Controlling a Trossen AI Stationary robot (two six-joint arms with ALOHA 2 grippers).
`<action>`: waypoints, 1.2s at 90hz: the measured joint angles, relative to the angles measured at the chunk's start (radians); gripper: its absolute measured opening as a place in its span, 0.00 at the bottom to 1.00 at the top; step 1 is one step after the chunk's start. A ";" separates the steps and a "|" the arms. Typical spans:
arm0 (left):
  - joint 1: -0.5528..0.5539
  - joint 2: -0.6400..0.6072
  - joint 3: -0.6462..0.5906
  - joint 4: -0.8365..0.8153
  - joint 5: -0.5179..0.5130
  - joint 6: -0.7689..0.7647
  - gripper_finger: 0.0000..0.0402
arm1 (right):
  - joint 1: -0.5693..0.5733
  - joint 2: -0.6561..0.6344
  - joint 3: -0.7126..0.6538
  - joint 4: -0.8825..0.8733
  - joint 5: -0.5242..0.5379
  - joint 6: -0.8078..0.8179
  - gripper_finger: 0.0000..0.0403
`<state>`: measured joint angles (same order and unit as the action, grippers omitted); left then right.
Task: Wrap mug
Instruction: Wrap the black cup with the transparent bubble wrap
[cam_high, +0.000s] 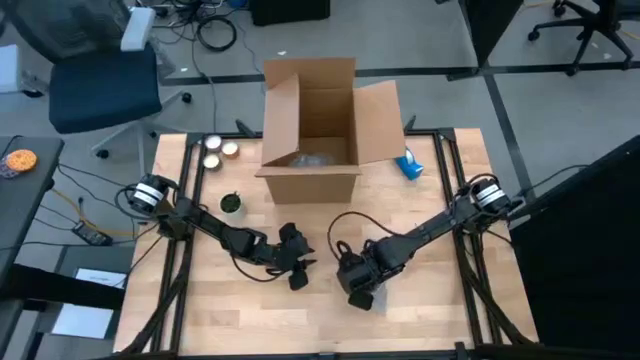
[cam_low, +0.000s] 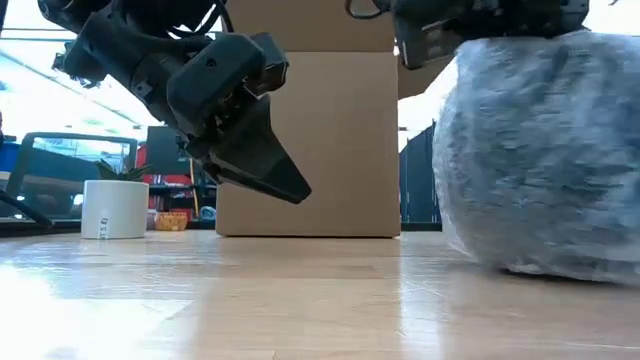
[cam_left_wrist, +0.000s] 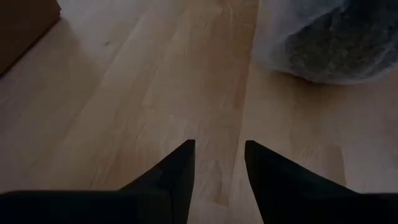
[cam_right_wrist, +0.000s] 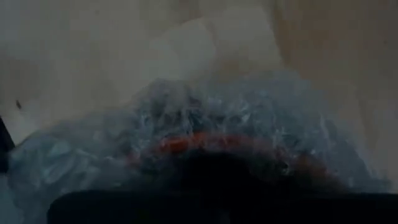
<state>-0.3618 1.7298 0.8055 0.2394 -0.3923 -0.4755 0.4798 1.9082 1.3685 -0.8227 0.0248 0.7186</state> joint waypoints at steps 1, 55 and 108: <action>0.000 0.000 0.000 0.000 0.000 0.000 0.31 | 0.003 0.000 0.000 0.000 0.005 -0.014 0.00; 0.000 0.000 0.000 0.003 0.000 0.000 0.31 | 0.025 0.003 -0.001 0.000 0.111 -0.111 0.00; 0.000 0.000 0.000 0.186 0.000 0.000 0.31 | 0.024 0.002 0.000 0.046 0.114 -0.112 0.00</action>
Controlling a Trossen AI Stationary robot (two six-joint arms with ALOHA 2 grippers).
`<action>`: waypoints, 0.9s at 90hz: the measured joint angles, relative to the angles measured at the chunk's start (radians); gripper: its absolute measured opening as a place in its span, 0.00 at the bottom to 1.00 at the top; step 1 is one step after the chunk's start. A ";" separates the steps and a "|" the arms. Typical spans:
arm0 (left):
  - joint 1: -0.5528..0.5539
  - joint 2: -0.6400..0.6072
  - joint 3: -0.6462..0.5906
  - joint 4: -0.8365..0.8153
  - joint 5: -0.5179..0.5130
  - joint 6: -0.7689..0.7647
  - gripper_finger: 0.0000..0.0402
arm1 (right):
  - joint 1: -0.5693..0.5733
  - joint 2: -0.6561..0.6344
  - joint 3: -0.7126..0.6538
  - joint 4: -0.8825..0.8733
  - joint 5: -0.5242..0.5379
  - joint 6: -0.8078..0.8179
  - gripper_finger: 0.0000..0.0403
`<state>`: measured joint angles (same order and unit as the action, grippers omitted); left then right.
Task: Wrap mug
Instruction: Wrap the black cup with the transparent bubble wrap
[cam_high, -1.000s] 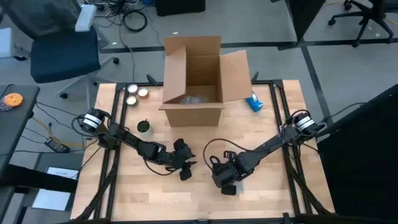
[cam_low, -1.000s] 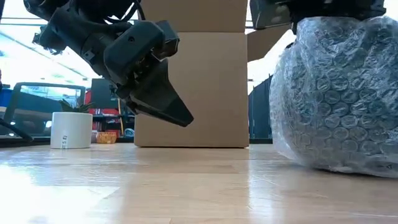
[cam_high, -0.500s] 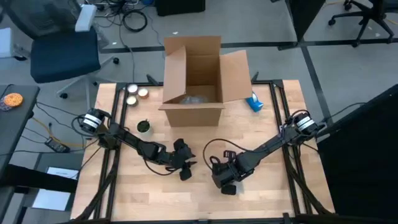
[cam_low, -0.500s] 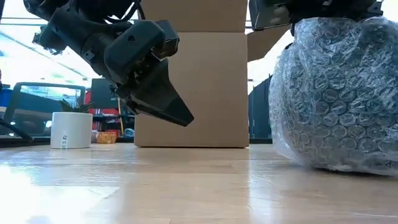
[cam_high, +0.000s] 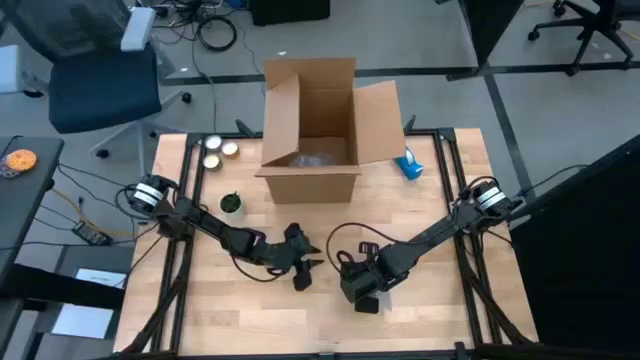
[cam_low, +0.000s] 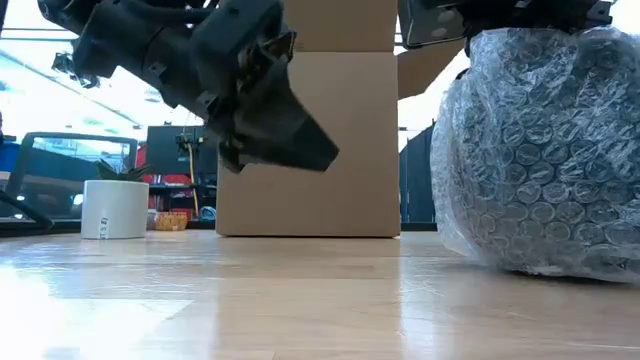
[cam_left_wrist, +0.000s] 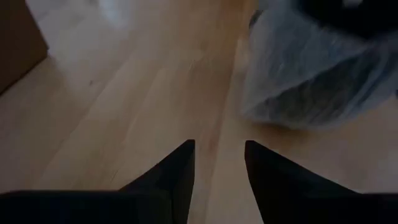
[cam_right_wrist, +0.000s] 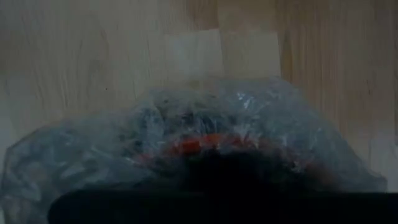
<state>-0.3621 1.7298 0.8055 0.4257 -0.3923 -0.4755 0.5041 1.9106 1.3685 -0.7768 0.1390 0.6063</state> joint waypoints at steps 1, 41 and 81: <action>0.000 0.000 0.000 0.007 0.000 0.000 0.31 | 0.000 0.000 0.000 0.000 0.000 0.000 0.00; 0.000 0.000 0.000 0.176 0.000 0.000 0.31 | -0.041 0.001 0.000 0.027 0.041 0.011 0.00; 0.000 0.000 0.000 0.184 0.000 0.000 0.31 | -0.061 0.001 0.000 0.055 0.041 0.013 0.00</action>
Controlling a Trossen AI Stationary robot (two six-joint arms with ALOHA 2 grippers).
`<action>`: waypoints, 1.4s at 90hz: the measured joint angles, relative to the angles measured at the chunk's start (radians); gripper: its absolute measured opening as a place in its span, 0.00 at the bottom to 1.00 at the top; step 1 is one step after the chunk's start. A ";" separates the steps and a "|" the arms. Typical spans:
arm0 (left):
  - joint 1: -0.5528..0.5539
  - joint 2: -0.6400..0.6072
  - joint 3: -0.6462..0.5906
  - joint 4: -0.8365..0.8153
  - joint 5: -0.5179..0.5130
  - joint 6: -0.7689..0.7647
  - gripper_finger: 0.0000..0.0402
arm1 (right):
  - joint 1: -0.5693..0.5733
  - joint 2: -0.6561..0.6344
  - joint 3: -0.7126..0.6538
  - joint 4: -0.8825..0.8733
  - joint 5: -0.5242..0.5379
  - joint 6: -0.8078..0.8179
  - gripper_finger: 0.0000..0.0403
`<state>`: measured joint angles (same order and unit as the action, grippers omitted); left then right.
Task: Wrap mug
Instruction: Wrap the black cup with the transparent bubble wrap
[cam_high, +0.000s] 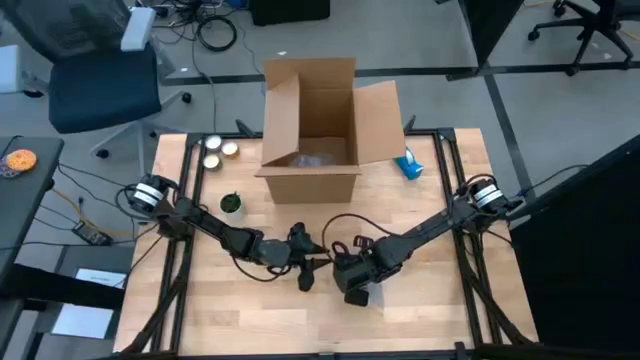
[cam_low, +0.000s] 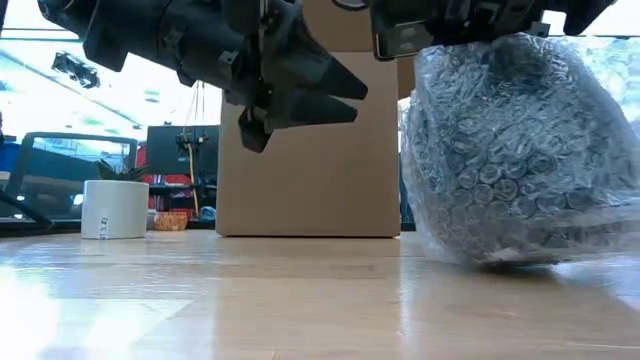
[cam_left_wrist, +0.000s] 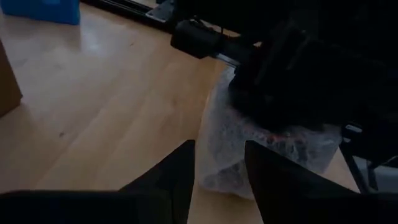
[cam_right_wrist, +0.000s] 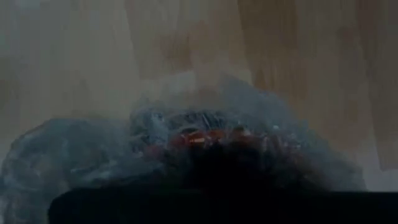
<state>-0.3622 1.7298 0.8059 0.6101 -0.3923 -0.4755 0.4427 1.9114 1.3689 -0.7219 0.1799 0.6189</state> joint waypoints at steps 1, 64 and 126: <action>0.000 0.000 0.000 0.000 0.000 0.000 0.31 | 0.000 0.000 0.000 0.000 0.000 0.000 0.00; 0.000 0.000 0.000 0.000 0.000 0.000 0.31 | 0.000 0.000 0.000 0.022 0.003 -0.001 0.00; 0.000 0.000 0.000 -0.001 0.000 0.000 0.31 | 0.009 0.006 0.065 -0.152 0.068 0.000 0.00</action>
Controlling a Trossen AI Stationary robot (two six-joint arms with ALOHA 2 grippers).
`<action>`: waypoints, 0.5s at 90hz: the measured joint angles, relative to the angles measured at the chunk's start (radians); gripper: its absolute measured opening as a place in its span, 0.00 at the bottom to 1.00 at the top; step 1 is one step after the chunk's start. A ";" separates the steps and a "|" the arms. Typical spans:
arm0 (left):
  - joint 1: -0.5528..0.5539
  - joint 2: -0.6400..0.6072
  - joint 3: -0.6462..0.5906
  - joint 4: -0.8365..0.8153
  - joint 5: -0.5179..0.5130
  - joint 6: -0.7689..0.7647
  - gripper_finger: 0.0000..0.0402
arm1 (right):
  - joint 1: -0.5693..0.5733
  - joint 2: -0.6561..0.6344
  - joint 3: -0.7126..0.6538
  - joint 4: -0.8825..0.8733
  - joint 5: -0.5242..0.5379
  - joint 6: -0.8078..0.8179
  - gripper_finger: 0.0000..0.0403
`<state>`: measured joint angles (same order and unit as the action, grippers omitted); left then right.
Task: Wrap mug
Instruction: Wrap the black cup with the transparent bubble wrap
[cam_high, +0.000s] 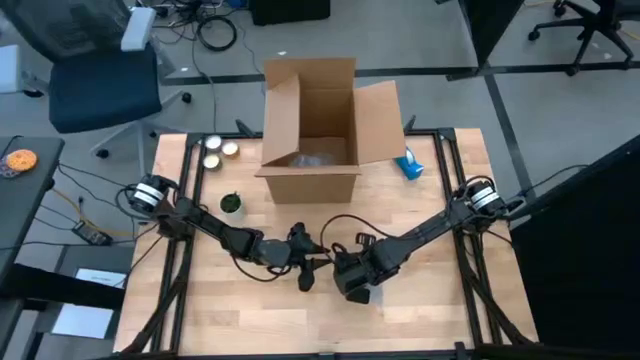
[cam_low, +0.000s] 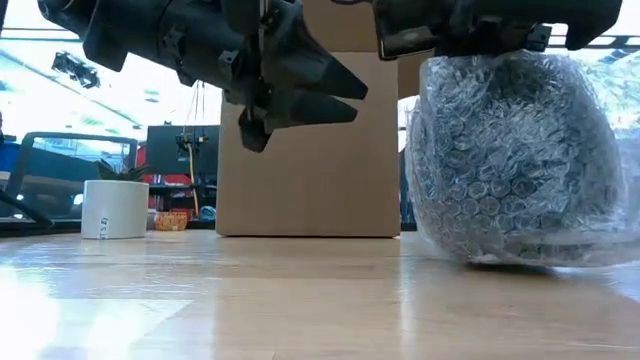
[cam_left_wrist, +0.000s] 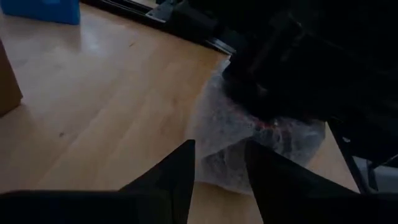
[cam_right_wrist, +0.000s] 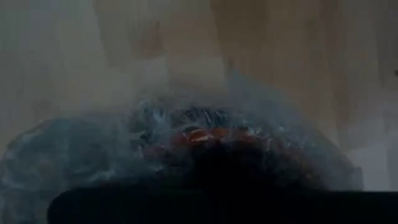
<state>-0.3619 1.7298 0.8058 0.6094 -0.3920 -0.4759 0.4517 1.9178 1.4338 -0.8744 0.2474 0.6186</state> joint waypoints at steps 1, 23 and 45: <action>0.000 0.000 0.000 0.000 0.000 0.000 0.31 | 0.001 0.000 0.000 -0.001 0.000 0.000 0.00; 0.000 0.000 0.000 0.000 0.000 0.000 0.31 | 0.026 -0.031 0.001 -0.032 -0.005 0.000 0.00; 0.000 0.000 0.000 0.000 0.000 0.000 0.31 | 0.061 -0.091 0.040 -0.064 0.027 0.000 0.00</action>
<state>-0.3620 1.7298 0.8059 0.6092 -0.3923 -0.4759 0.5123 1.8273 1.4743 -0.9381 0.2739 0.6182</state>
